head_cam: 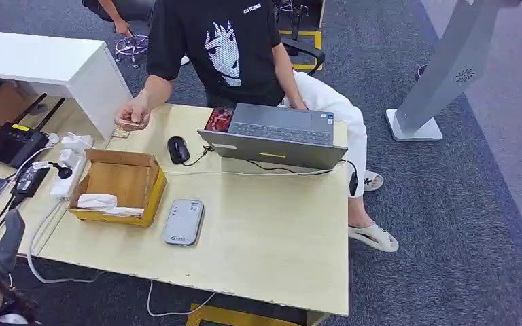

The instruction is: Pass the card to the sensor for recognition and then transmit it.

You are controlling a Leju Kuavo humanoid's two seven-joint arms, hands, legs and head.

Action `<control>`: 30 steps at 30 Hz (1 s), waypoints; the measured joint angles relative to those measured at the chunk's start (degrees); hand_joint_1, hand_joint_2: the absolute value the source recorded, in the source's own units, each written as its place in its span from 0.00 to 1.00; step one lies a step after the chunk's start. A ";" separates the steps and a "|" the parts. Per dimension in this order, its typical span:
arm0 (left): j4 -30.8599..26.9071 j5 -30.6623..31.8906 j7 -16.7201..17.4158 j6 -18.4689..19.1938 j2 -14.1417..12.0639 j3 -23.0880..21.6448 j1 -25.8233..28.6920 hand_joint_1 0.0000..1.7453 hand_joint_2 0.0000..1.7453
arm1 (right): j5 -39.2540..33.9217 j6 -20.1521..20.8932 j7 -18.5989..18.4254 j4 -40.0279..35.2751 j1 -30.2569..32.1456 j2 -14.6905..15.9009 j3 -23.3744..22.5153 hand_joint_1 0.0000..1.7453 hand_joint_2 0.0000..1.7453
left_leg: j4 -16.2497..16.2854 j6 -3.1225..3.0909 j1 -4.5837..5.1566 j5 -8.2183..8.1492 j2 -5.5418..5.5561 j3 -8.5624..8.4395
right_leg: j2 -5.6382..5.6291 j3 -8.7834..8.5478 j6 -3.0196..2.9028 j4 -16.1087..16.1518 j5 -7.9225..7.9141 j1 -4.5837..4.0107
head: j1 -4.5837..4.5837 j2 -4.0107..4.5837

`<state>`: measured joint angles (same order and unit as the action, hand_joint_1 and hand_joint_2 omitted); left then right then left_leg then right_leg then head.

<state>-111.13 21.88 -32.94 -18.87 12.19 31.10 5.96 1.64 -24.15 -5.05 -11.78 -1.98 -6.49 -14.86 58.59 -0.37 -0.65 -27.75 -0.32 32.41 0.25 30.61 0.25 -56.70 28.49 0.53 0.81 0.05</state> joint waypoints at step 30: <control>28.27 24.52 11.89 2.49 -9.24 -3.47 -21.22 0.95 1.00 | 6.19 5.53 -2.56 0.07 -0.12 0.57 -0.37 0.00 1.00 | 0.03 -0.01 0.01 0.02 0.00 0.08 | -0.03 0.06 -0.01 -0.01 -0.04 0.00 | 0.00 0.02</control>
<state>-82.86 46.40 -21.05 -16.37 2.95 27.63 -15.27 7.83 -18.62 -7.61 -11.72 -2.10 -5.92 -15.23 58.62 -0.38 -0.64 -27.73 -0.32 32.49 0.22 30.67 0.24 -56.71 28.45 0.54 0.81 0.07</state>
